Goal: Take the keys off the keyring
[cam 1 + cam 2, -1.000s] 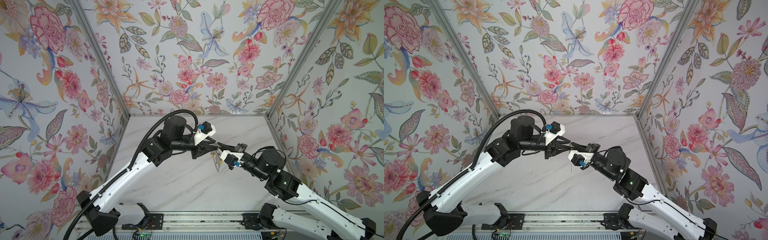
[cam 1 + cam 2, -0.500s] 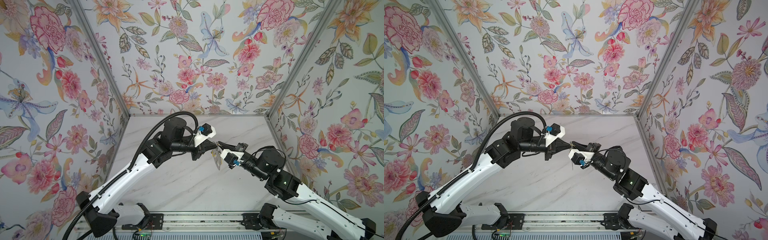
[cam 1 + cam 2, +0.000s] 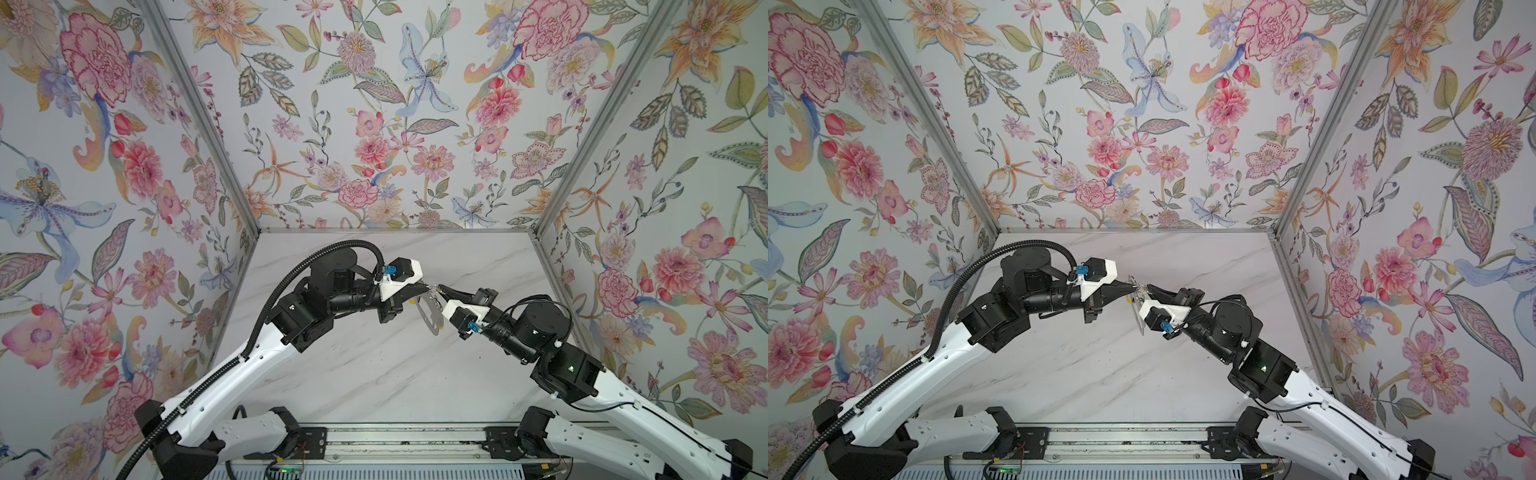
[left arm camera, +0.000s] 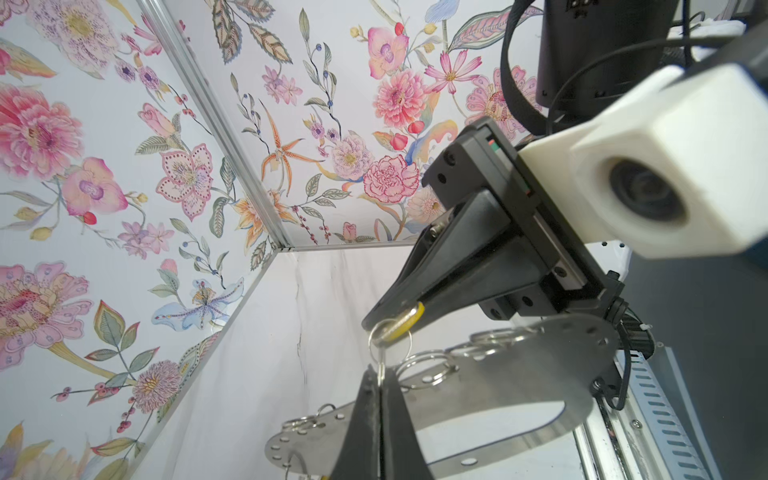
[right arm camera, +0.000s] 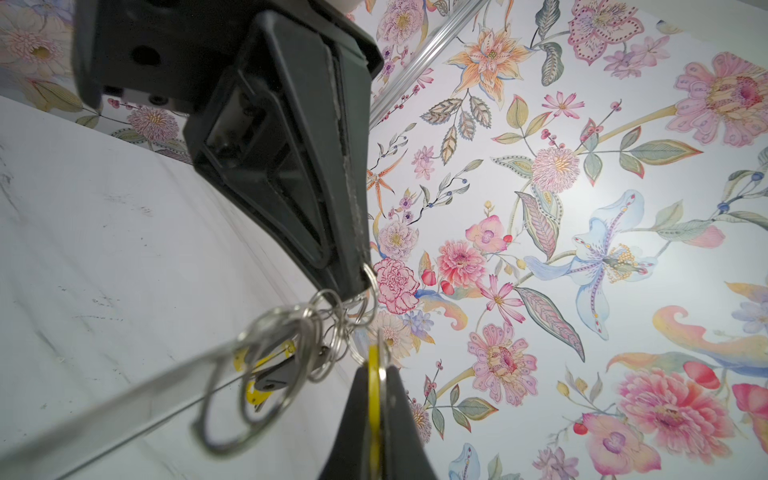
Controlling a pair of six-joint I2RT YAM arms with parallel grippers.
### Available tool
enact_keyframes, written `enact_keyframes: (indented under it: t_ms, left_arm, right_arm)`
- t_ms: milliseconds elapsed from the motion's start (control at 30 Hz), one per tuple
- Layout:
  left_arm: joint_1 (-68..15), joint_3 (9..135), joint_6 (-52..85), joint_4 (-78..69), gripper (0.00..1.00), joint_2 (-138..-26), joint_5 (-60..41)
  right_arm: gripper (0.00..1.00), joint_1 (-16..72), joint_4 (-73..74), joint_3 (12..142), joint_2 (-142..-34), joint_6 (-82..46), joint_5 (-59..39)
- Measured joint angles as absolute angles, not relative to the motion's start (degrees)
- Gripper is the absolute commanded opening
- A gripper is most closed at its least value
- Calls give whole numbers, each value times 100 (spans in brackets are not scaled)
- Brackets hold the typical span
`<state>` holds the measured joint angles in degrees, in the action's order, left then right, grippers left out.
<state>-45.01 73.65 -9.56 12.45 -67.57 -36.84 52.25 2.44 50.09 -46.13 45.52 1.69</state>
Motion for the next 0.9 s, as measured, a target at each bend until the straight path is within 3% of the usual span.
enact_keyframes:
  t_ms: [900]
  left_arm:
    - [-4696, 6110, -1090, -622, 0, -6154, -3175]
  right_arm:
    - [0, 5404, 864, 4611, -4624, 4364, 224]
